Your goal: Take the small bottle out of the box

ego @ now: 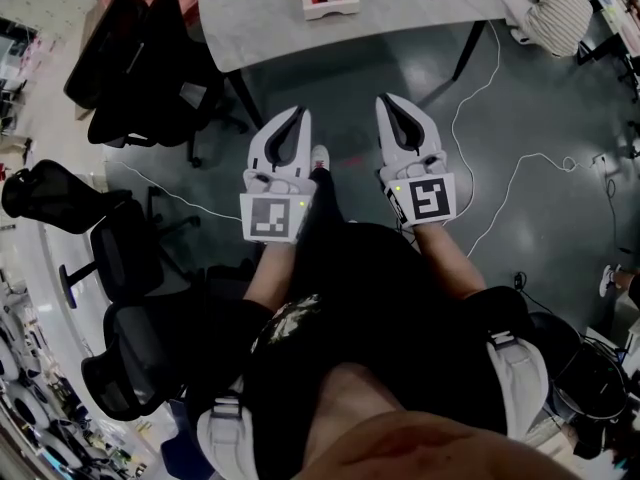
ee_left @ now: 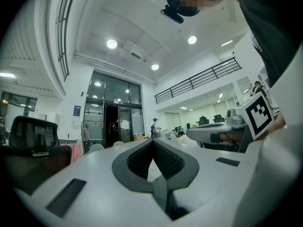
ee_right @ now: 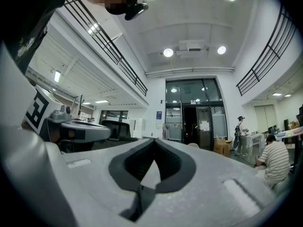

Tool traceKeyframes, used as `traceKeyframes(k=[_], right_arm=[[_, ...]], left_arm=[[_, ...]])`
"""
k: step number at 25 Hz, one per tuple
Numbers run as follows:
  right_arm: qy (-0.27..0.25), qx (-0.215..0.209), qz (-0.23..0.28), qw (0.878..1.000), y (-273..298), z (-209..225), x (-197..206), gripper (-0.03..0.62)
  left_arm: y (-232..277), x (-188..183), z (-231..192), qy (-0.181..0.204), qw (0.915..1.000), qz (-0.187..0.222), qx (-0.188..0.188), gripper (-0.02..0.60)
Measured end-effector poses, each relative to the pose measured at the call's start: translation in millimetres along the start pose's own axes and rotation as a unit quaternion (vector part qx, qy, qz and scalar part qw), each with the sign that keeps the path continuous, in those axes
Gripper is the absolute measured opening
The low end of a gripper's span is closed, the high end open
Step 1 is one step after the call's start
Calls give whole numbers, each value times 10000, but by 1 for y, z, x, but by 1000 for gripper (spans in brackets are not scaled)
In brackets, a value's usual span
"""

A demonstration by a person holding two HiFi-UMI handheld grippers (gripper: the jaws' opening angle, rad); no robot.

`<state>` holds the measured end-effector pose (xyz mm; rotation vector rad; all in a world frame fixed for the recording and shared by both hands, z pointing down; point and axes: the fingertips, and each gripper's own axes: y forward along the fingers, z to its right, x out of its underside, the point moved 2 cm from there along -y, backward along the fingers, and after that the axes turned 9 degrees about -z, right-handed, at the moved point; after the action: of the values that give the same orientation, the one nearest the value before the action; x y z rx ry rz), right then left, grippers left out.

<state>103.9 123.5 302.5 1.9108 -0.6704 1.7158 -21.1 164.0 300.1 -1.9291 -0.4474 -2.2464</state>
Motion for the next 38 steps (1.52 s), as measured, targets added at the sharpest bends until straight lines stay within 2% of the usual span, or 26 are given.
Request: traceKeyframes(k=[4,16,26,33,38], right_arm=[[-10,5,-73,10000,30,6,-1,-5],[-49,103,-95,9999,143,39,-17,-5],[-70,243,-195,9995,216,72,-16,-5],[-340,5,-132,9993,270,72,-25,-5],[-321,-461,-74,9984,310,62,-27,-3]], left_arm=[[23,0,-22,-125,9999,-30,52,11],[116,-12,-100,-89,9995,-61,309,11],[186,-11,-149,-230,9979,-144,588,11],[221,-4,-187,-177,9965,-211,788,11],[241,2,-217,-228,9959,-247,835,11]])
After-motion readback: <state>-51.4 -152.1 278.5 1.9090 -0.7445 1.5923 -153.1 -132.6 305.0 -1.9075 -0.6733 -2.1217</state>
